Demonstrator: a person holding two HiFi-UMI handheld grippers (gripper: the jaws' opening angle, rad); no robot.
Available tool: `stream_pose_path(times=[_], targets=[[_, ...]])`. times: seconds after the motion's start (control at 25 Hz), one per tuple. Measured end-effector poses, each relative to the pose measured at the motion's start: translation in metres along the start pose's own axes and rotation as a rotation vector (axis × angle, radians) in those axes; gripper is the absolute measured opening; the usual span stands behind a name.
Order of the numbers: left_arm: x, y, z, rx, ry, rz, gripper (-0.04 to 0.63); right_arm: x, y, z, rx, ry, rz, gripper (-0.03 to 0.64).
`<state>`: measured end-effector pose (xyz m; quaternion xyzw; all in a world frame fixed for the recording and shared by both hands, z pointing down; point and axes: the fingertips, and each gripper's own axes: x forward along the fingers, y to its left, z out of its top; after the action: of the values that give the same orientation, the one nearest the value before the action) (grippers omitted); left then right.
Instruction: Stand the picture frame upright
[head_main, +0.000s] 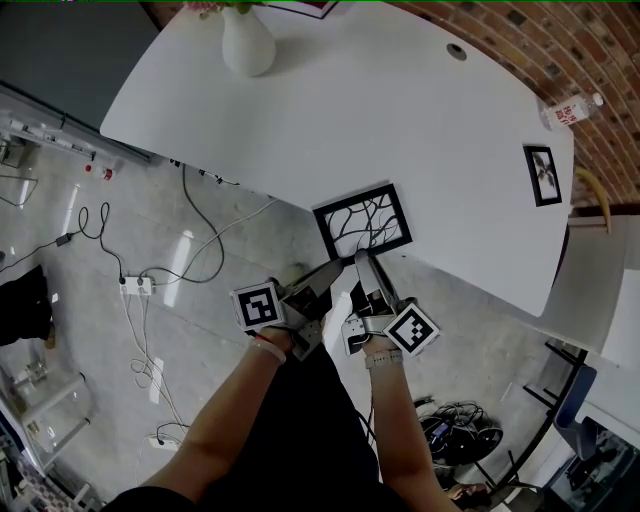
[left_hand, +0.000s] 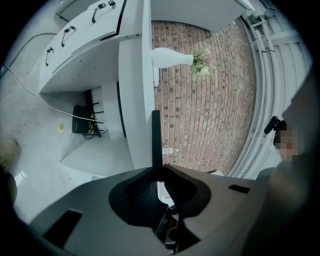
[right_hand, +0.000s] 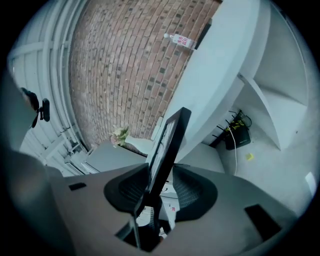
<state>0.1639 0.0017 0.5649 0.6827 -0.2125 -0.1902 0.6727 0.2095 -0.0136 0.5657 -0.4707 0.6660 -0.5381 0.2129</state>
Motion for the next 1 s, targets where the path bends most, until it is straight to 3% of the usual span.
stream_pose_path(times=[0.12,0.48,1.0], targets=[[-0.004,0.0,-0.007,-0.008,0.005,-0.011,0.069,0.002,0.001,-0.002,0.084,-0.024,0.017,0.151],[-0.009,0.003,-0.017,-0.03,0.028,-0.048,0.071,0.0,-0.002,-0.006,0.156,-0.044,0.058,0.101],[-0.016,-0.005,-0.032,-0.088,0.118,-0.144,0.071,-0.002,0.009,-0.006,0.195,-0.063,0.175,0.086]])
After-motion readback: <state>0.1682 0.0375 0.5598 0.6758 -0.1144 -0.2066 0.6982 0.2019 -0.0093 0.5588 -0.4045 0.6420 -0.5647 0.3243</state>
